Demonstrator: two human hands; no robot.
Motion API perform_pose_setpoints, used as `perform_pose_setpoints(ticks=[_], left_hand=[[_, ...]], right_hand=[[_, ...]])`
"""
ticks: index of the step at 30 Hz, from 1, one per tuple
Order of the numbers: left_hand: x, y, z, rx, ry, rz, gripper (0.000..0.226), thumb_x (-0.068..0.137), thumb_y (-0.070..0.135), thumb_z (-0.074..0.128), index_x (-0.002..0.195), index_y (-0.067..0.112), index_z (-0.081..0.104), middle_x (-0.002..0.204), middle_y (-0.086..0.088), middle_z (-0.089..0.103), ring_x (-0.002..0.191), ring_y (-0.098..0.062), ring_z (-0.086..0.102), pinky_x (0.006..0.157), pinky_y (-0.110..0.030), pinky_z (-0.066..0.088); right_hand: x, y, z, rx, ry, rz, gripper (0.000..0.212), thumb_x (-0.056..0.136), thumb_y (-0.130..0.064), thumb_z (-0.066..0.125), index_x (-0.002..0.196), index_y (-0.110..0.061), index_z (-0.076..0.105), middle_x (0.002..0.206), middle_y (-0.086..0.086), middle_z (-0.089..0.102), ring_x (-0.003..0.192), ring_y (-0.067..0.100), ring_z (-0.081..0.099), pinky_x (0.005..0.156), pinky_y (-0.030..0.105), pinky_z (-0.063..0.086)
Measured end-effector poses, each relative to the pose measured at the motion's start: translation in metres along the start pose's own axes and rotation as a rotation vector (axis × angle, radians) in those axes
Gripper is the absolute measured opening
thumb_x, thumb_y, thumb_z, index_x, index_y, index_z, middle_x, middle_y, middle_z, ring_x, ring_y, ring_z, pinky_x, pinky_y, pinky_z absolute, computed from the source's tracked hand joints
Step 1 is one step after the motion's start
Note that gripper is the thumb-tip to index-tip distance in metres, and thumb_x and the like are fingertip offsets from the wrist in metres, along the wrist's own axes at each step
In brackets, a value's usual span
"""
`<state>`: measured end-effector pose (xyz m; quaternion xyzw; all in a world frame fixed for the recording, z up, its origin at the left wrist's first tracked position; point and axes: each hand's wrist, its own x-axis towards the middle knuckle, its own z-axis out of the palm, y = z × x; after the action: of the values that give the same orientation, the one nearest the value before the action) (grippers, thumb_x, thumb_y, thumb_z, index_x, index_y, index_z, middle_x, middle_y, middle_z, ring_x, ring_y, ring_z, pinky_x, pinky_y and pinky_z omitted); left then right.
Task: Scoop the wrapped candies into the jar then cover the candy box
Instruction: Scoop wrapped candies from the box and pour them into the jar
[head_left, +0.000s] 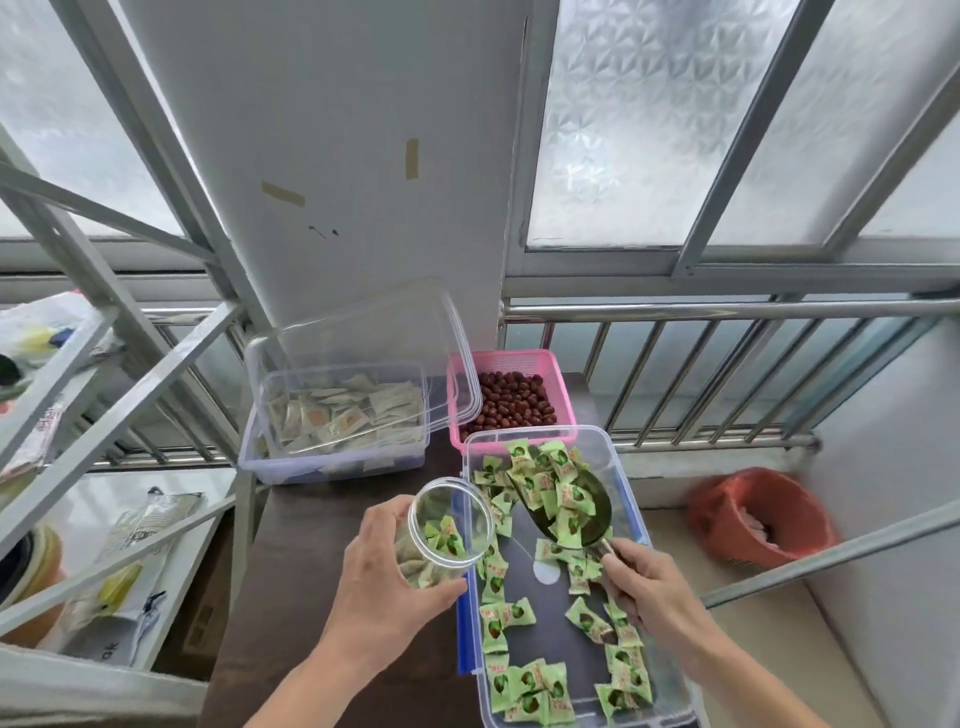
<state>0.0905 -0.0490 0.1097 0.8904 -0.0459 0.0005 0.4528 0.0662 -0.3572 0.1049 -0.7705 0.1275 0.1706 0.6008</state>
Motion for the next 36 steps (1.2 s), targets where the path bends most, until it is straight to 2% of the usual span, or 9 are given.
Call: perform_pose_setpoints(ticks=[2,6,10,14,18,24,29,34,36], left_hand=[[0.007,0.003,0.001,0.015,-0.019,0.023,0.083,0.052,0.052,0.090,0.113,0.068,0.036,0.119,0.017,0.060,0.111,-0.010,0.062,0.097,-0.039,0.055],[0.024,0.010,0.007,0.030,-0.057,0.062,0.086,0.051,0.055,0.091,0.122,0.054,0.041,0.120,0.017,0.058,0.110,-0.014,0.063,0.098,-0.044,0.056],[0.032,0.022,0.017,0.046,-0.095,0.147,0.087,0.055,0.056,0.087,0.126,0.046,0.039,0.121,0.016,0.054,0.111,-0.017,0.059,0.098,-0.043,0.054],[0.033,0.031,0.024,0.057,-0.147,0.179,0.087,0.057,0.058,0.082,0.128,0.045,0.034,0.123,0.015,0.052,0.114,-0.018,0.052,0.102,-0.040,0.050],[0.029,0.036,0.030,0.068,-0.191,0.193,0.086,0.062,0.055,0.081,0.132,0.044,0.034,0.128,0.019,0.047,0.120,-0.017,0.044,0.103,-0.034,0.045],[0.026,0.042,0.038,0.016,-0.184,0.189,0.085,0.058,0.055,0.083,0.130,0.044,0.038,0.123,0.019,0.051,0.114,-0.015,0.049,0.098,-0.037,0.051],[0.020,0.033,0.037,-0.046,-0.157,0.157,0.086,0.054,0.058,0.086,0.127,0.044,0.043,0.119,0.021,0.055,0.110,-0.015,0.059,0.095,-0.039,0.056],[0.013,0.019,0.020,-0.202,-0.010,0.032,0.081,0.053,0.044,0.095,0.118,0.048,0.048,0.116,0.016,0.064,0.106,-0.001,0.063,0.087,-0.017,0.053],[0.010,0.013,0.012,-0.243,0.063,-0.029,0.081,0.051,0.045,0.096,0.115,0.053,0.047,0.117,0.012,0.065,0.106,-0.003,0.064,0.087,-0.022,0.052]], right_hand=[[-0.025,-0.024,-0.029,-0.053,-0.021,-0.037,0.022,0.104,-0.003,0.050,0.091,0.011,0.061,0.065,0.011,0.033,0.044,0.005,0.027,0.041,0.013,0.023],[-0.066,-0.080,-0.071,-0.120,-0.089,-0.092,0.021,0.099,-0.013,0.060,0.106,-0.004,0.078,0.060,0.009,0.038,0.046,0.008,0.031,0.041,0.012,0.025],[-0.086,-0.130,-0.093,-0.201,-0.171,-0.039,0.045,0.079,-0.039,0.073,0.103,-0.001,0.078,0.058,0.009,0.046,0.046,0.012,0.036,0.041,0.011,0.029],[-0.087,-0.179,-0.093,-0.607,-0.249,0.007,0.026,0.102,-0.021,0.059,0.093,0.001,0.072,0.062,0.007,0.058,0.055,0.021,0.042,0.049,0.022,0.037],[-0.078,-0.222,-0.072,-1.097,-0.294,0.033,0.031,0.097,-0.028,0.056,0.072,-0.011,0.063,0.065,0.001,0.071,0.059,0.023,0.063,0.068,0.046,0.058],[-0.080,-0.272,-0.034,-1.449,-0.313,0.025,0.032,0.095,-0.023,0.051,0.074,-0.007,0.070,0.076,0.008,0.076,0.055,0.009,0.055,0.069,0.038,0.058],[-0.093,-0.268,-0.061,-1.346,-0.234,0.012,0.036,0.096,-0.029,0.053,0.065,-0.015,0.064,0.068,-0.001,0.074,0.058,0.012,0.062,0.072,0.037,0.058],[-0.101,-0.189,-0.078,-0.784,-0.069,0.125,0.037,0.100,-0.027,0.058,0.073,-0.006,0.070,0.059,0.003,0.065,0.045,0.008,0.046,0.044,0.016,0.036],[-0.089,-0.123,-0.059,-0.695,-0.030,0.259,0.035,0.100,-0.026,0.058,0.079,-0.002,0.072,0.059,0.009,0.066,0.042,0.008,0.044,0.040,0.020,0.035]])
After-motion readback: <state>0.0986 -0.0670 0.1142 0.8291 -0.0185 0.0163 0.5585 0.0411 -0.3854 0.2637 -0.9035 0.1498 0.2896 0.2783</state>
